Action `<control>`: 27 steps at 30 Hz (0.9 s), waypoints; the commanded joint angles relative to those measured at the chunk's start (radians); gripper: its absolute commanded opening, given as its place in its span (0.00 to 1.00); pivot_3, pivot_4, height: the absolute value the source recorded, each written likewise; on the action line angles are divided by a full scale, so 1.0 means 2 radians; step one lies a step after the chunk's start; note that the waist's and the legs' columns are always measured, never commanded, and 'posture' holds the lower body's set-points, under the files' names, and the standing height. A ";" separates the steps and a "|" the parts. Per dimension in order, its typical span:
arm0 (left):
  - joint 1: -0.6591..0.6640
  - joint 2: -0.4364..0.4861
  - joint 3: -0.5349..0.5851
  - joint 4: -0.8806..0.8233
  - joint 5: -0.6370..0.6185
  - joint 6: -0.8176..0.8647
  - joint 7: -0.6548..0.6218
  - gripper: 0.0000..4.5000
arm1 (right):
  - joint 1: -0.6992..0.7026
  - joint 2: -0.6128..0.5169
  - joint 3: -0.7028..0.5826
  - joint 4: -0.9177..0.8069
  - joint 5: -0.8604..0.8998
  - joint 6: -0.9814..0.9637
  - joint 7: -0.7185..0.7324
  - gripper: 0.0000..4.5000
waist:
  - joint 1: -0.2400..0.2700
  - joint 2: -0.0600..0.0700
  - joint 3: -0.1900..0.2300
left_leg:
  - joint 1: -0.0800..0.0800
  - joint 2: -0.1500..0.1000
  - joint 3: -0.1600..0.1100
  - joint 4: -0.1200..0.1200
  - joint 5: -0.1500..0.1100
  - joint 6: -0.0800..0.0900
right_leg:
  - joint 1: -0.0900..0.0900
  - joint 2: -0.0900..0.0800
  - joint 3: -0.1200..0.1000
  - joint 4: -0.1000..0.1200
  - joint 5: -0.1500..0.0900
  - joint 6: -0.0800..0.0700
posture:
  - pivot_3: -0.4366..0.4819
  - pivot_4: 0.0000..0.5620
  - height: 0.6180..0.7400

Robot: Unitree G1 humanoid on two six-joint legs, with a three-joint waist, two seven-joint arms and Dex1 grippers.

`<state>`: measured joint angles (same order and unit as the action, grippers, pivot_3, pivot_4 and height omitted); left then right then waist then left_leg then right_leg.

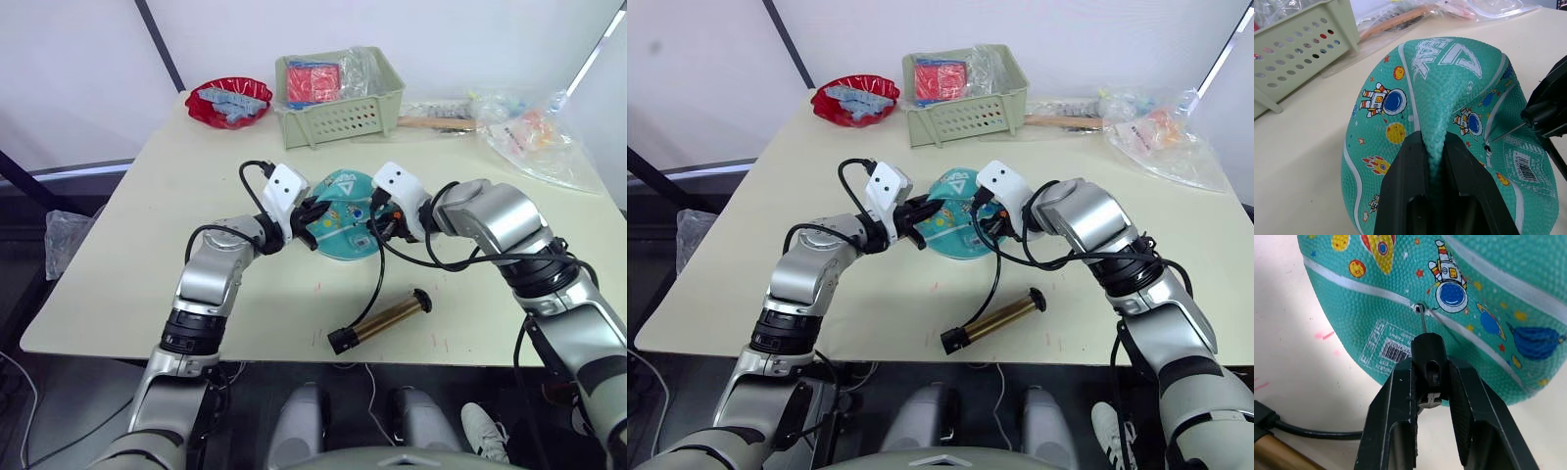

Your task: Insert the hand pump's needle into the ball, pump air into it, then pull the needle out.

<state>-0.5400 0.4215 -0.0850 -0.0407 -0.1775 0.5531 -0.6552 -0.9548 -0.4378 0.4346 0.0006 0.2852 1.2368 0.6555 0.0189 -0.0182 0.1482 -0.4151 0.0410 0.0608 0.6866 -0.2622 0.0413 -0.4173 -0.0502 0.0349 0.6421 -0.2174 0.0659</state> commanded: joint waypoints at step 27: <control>0.004 -0.009 -0.017 0.007 0.003 0.003 -0.005 0.00 | 0.007 0.003 0.028 -0.007 -0.031 -0.010 0.007 0.08 | -0.001 0.000 0.000 | 0.000 0.000 -0.001 0.000 0.000 0.000 | 0.000 0.000 -0.001 0.000 -0.001 -0.001 | 0.48 0.27 0.98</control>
<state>-0.5400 0.4199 -0.0851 -0.0406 -0.1703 0.5530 -0.6571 -0.9539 -0.4241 0.4744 -0.0018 0.2305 1.2121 0.6680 0.0172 -0.0180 0.1482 -0.4150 0.0410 0.0594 0.6865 -0.2621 0.0413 -0.4167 -0.0505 0.0333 0.6418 -0.2184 0.0641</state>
